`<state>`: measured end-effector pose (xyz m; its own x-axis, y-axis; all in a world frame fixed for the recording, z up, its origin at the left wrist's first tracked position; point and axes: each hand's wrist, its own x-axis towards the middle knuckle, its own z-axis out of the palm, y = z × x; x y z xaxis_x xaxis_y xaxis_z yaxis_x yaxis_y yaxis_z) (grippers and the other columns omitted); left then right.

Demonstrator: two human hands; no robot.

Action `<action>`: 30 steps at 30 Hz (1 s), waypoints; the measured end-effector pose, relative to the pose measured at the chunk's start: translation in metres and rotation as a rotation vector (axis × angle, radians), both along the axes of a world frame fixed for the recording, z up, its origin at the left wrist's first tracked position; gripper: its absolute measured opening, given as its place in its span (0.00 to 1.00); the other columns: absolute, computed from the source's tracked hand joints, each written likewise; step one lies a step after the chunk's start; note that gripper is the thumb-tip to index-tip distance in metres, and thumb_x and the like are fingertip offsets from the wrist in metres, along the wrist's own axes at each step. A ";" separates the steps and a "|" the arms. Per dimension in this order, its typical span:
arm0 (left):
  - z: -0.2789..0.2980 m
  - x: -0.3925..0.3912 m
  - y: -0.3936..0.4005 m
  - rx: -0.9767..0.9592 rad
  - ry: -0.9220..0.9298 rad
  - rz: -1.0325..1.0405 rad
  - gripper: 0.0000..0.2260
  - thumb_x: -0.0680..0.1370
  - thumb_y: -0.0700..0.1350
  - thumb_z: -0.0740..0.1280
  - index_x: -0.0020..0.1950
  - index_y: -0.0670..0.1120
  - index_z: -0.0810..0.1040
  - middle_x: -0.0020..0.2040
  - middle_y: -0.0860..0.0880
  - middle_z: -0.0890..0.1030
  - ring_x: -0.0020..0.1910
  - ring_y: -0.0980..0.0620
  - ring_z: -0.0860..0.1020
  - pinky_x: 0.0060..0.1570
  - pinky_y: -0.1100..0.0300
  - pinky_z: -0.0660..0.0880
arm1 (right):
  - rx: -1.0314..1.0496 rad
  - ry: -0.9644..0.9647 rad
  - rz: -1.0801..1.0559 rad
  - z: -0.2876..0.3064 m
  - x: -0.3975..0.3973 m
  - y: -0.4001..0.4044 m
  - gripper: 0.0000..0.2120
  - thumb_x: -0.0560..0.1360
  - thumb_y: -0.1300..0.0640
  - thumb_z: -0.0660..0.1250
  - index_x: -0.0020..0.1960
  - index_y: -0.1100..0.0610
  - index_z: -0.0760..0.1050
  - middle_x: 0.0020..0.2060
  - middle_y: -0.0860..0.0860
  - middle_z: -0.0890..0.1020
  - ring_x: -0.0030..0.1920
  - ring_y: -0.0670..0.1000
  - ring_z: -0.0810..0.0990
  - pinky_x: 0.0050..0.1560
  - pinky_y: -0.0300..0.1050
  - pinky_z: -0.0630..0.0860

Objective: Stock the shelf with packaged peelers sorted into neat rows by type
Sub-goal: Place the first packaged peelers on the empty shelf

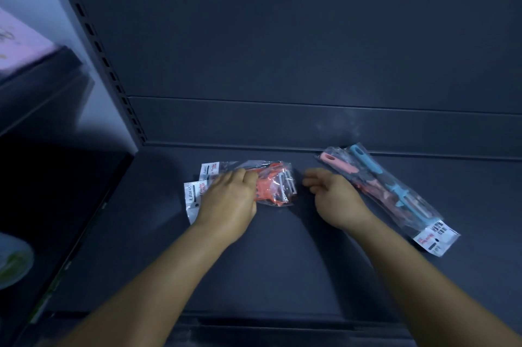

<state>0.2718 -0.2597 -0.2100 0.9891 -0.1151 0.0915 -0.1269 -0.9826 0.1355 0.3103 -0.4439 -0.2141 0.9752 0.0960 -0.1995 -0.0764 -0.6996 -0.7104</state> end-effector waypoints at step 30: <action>-0.008 0.014 0.025 0.082 0.127 -0.105 0.25 0.84 0.47 0.52 0.78 0.47 0.47 0.79 0.49 0.47 0.77 0.52 0.46 0.74 0.56 0.41 | -0.301 -0.216 0.280 -0.002 -0.007 0.043 0.28 0.78 0.56 0.58 0.76 0.53 0.54 0.76 0.47 0.55 0.75 0.50 0.57 0.71 0.39 0.56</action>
